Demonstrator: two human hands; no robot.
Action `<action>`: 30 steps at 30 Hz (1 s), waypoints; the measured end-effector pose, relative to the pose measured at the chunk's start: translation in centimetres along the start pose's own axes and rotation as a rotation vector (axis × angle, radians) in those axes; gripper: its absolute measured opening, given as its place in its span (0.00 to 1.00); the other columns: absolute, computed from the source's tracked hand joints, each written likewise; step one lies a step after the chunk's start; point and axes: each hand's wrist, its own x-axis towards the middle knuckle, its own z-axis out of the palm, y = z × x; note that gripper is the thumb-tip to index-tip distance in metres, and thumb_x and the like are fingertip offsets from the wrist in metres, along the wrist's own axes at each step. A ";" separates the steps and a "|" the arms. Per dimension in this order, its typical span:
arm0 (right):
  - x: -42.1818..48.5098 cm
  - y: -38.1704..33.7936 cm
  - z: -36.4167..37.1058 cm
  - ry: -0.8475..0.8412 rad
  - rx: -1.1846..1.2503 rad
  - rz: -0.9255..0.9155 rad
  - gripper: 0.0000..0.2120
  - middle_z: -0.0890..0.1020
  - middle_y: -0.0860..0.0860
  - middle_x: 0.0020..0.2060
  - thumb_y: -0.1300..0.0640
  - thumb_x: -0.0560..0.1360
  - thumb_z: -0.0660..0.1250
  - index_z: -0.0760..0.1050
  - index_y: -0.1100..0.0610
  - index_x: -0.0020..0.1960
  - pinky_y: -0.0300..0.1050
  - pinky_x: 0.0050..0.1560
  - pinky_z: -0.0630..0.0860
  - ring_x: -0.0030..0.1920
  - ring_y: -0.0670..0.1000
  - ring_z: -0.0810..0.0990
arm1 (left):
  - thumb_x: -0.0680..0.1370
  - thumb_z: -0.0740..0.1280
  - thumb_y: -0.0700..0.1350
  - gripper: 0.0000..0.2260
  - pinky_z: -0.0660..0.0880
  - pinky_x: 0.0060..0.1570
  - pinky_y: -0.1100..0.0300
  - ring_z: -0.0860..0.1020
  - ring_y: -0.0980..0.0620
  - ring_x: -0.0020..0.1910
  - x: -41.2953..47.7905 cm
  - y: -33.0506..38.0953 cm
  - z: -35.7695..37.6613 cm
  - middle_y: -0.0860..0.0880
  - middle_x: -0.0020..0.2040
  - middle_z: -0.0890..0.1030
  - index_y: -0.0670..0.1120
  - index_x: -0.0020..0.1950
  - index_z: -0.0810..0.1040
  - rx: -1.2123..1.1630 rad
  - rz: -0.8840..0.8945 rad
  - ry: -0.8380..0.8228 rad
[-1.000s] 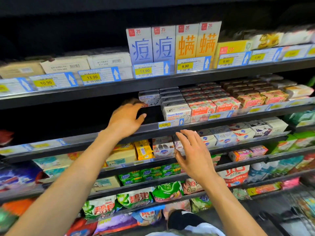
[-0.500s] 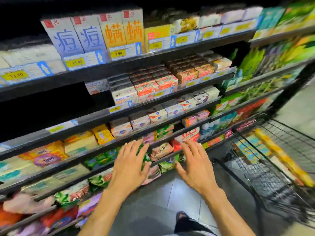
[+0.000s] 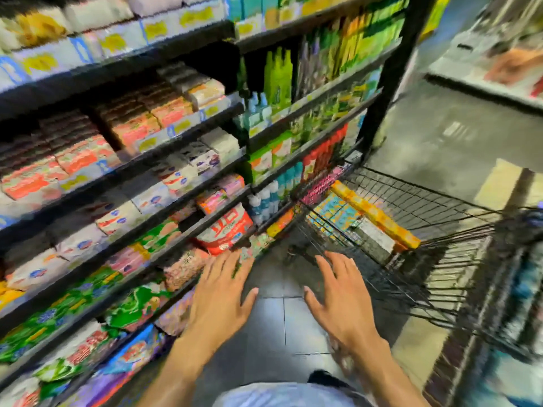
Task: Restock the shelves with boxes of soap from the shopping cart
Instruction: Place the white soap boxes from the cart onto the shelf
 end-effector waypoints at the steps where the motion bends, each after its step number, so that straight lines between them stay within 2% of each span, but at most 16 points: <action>1: 0.2 2.2 -0.5 -0.002 -0.007 0.035 0.32 0.75 0.56 0.67 0.40 0.73 0.65 0.74 0.58 0.70 0.59 0.75 0.65 0.69 0.61 0.72 | 0.76 0.64 0.59 0.26 0.63 0.72 0.46 0.72 0.40 0.68 1.6 1.7 0.5 0.43 0.69 0.75 0.47 0.71 0.75 -0.004 0.015 0.005; 7: 1.1 12.5 -2.9 0.017 0.000 0.222 0.32 0.74 0.57 0.67 0.40 0.73 0.65 0.74 0.58 0.70 0.60 0.73 0.68 0.69 0.61 0.72 | 0.77 0.62 0.58 0.26 0.71 0.67 0.42 0.73 0.39 0.67 10.5 9.8 3.5 0.42 0.69 0.75 0.46 0.71 0.73 -0.078 0.141 -0.093; 13: 3.5 19.1 -2.1 0.023 -0.015 0.413 0.32 0.75 0.56 0.67 0.40 0.74 0.63 0.74 0.59 0.71 0.59 0.76 0.64 0.71 0.59 0.71 | 0.76 0.61 0.59 0.27 0.70 0.67 0.44 0.74 0.40 0.67 20.5 14.5 7.4 0.43 0.68 0.76 0.47 0.71 0.75 -0.115 0.317 -0.181; 19: 7.8 24.1 -0.2 -0.030 -0.001 0.635 0.34 0.72 0.55 0.69 0.37 0.75 0.62 0.71 0.56 0.74 0.58 0.74 0.68 0.71 0.58 0.70 | 0.76 0.61 0.59 0.27 0.66 0.69 0.50 0.72 0.45 0.69 31.5 17.3 12.2 0.47 0.69 0.75 0.48 0.72 0.73 -0.136 0.508 -0.306; 22: 10.2 26.2 0.9 -0.052 0.009 0.721 0.34 0.73 0.55 0.70 0.37 0.75 0.63 0.70 0.56 0.74 0.56 0.74 0.68 0.71 0.58 0.70 | 0.78 0.59 0.61 0.28 0.69 0.71 0.48 0.70 0.44 0.72 36.7 18.1 14.5 0.48 0.72 0.72 0.51 0.75 0.69 -0.121 0.581 -0.396; 24: 11.8 27.8 2.1 -0.064 0.024 0.777 0.34 0.73 0.56 0.70 0.38 0.75 0.63 0.70 0.57 0.75 0.59 0.74 0.68 0.72 0.59 0.70 | 0.78 0.57 0.61 0.28 0.69 0.71 0.46 0.70 0.42 0.71 40.0 18.8 16.2 0.46 0.72 0.73 0.50 0.74 0.70 -0.116 0.648 -0.443; 28: 14.0 31.4 5.3 -0.107 0.061 0.863 0.34 0.73 0.58 0.71 0.38 0.77 0.63 0.70 0.58 0.75 0.61 0.73 0.69 0.72 0.61 0.69 | 0.77 0.61 0.60 0.28 0.67 0.72 0.46 0.70 0.41 0.73 44.9 20.6 20.3 0.44 0.72 0.73 0.49 0.75 0.70 -0.110 0.722 -0.524; 30: 15.1 33.4 7.0 -0.127 0.064 0.891 0.34 0.73 0.59 0.71 0.38 0.76 0.62 0.70 0.58 0.75 0.61 0.73 0.68 0.73 0.62 0.69 | 0.77 0.59 0.61 0.29 0.69 0.70 0.46 0.70 0.40 0.71 46.9 21.7 22.8 0.43 0.71 0.73 0.49 0.75 0.70 -0.096 0.740 -0.567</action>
